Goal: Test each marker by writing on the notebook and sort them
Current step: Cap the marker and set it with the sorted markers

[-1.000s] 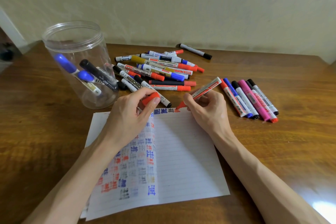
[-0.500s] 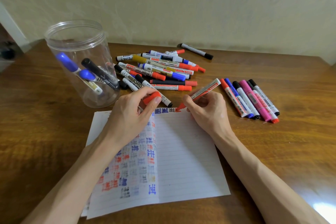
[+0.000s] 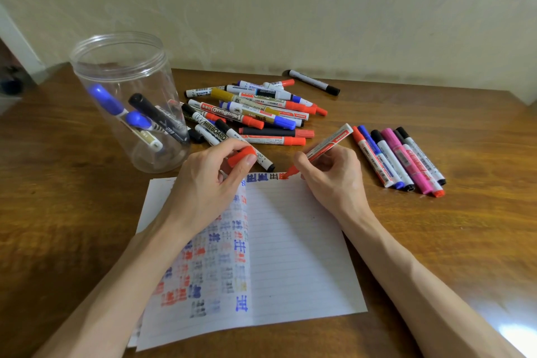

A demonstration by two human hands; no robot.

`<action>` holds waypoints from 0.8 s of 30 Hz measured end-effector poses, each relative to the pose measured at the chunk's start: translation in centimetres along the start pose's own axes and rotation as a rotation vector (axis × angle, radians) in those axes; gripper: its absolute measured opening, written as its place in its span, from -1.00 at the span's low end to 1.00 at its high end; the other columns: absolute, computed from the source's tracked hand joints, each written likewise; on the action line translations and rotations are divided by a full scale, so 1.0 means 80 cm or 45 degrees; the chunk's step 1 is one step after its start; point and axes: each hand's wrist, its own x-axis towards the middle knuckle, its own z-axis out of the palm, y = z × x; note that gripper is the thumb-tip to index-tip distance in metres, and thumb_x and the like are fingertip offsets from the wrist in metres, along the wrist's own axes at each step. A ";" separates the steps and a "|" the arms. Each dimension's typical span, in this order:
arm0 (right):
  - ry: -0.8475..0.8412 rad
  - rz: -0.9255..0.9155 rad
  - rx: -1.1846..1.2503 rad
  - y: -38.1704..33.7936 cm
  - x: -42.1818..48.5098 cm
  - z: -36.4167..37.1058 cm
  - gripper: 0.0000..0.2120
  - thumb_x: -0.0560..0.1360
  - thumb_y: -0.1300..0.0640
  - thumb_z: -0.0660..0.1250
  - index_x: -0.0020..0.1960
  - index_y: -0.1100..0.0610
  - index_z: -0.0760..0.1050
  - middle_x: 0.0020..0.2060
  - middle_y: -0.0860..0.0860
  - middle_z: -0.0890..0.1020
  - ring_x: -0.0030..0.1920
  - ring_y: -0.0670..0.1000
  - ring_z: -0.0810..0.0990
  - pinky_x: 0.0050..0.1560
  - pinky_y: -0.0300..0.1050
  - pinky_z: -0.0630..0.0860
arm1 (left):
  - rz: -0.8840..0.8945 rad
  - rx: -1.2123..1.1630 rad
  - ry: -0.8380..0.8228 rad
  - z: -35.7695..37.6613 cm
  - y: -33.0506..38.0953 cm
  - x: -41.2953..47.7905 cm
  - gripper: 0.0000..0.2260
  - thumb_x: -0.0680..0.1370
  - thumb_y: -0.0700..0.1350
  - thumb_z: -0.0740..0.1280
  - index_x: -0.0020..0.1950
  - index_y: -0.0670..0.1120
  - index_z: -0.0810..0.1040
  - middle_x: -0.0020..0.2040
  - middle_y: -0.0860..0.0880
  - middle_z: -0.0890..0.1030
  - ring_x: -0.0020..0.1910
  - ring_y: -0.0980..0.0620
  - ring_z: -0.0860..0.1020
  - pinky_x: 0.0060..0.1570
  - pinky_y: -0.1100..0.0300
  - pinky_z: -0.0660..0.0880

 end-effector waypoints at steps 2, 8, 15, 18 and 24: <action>-0.009 0.001 0.002 0.000 0.000 0.000 -0.82 0.55 0.13 0.47 -0.24 0.03 0.63 -0.35 -0.18 0.71 -0.26 -0.17 0.72 -0.25 -0.35 0.58 | 0.000 -0.002 -0.001 0.000 0.000 0.000 -0.74 0.66 0.13 0.27 0.26 0.06 0.58 0.01 0.15 0.67 0.03 0.22 0.61 -0.12 0.20 0.61; 0.069 0.029 0.045 0.001 0.002 -0.001 -0.84 0.57 0.12 0.45 -0.18 0.12 0.66 -0.30 -0.09 0.73 -0.25 -0.15 0.72 -0.25 -0.37 0.54 | 0.004 -0.004 -0.003 -0.001 0.000 0.000 -0.76 0.67 0.13 0.27 0.25 0.06 0.58 -0.01 0.15 0.67 0.01 0.20 0.61 -0.14 0.17 0.61; 0.053 -0.004 0.002 0.002 0.001 -0.001 -0.85 0.58 0.10 0.46 -0.16 0.09 0.64 -0.30 -0.12 0.72 -0.22 -0.18 0.71 -0.22 -0.35 0.58 | 0.000 -0.047 0.003 -0.001 0.003 -0.001 -0.77 0.65 0.12 0.30 0.24 0.07 0.58 0.00 0.19 0.65 0.08 0.27 0.58 -0.09 0.23 0.61; 0.035 0.005 -0.027 0.002 0.001 -0.001 -0.85 0.56 0.11 0.45 -0.16 0.12 0.65 -0.31 -0.11 0.71 -0.23 -0.14 0.72 -0.25 -0.29 0.61 | 0.016 -0.088 0.008 -0.001 0.007 -0.002 -0.80 0.64 0.08 0.33 0.22 0.06 0.60 -0.01 0.24 0.64 0.06 0.25 0.59 -0.14 0.23 0.60; 0.099 0.076 0.154 0.003 0.003 -0.003 -0.83 0.55 0.16 0.44 -0.22 0.12 0.64 -0.37 -0.09 0.70 -0.33 -0.15 0.68 -0.31 -0.31 0.52 | 0.067 -0.122 -0.060 0.000 0.008 -0.002 -0.80 0.65 -0.03 0.33 0.26 0.01 0.61 0.03 0.25 0.62 0.02 0.20 0.60 -0.23 0.37 0.52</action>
